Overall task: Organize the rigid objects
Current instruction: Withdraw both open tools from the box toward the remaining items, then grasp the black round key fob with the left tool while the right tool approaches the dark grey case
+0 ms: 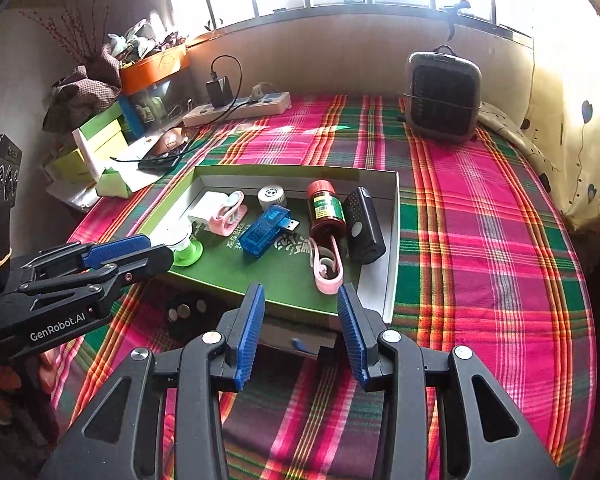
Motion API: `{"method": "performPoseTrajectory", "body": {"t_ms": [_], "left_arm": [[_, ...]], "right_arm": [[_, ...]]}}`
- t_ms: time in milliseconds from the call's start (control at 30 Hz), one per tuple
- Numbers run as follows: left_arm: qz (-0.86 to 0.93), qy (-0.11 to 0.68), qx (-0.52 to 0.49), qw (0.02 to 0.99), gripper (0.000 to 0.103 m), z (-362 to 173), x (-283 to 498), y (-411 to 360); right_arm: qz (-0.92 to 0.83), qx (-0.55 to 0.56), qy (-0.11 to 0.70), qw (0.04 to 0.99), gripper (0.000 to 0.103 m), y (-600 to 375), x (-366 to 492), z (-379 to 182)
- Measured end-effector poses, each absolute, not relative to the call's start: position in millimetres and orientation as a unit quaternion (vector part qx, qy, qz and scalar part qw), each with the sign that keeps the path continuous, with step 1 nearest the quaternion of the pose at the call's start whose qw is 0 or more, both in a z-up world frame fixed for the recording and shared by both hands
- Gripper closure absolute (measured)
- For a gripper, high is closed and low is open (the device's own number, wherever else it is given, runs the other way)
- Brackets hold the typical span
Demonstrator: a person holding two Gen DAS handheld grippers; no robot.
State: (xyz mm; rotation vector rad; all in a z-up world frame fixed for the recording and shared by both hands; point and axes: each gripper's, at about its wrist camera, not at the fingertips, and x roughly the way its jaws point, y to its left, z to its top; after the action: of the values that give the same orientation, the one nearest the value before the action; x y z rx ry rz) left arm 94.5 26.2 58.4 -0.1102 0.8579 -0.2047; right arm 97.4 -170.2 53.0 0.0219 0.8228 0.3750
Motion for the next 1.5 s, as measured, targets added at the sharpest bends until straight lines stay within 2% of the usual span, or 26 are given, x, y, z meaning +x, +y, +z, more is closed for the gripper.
{"method": "performPoseTrajectory", "body": {"t_ms": [400, 1000, 1133, 1500], "left_arm": [[-0.137, 0.44, -0.073, 0.884, 0.061, 36.6, 79.2, 29.9], [-0.157, 0.468, -0.062, 0.867, 0.06, 17.4, 100.8, 2.1], [-0.152, 0.462, -0.07, 0.871, 0.06, 17.5, 103.4, 5.2], [-0.144, 0.45, -0.093, 0.876, 0.075, 18.2, 98.7, 25.7]], "right_arm": [[0.172, 0.034, 0.419, 0.891, 0.063, -182.2, 81.2, 29.0], [0.168, 0.028, 0.438, 0.883, 0.063, -180.5, 87.2, 13.3], [0.176, 0.025, 0.44, 0.88, 0.053, -177.4, 91.3, 11.4], [0.199, 0.006, 0.443, 0.874, 0.053, -163.9, 91.6, 8.4]]}}
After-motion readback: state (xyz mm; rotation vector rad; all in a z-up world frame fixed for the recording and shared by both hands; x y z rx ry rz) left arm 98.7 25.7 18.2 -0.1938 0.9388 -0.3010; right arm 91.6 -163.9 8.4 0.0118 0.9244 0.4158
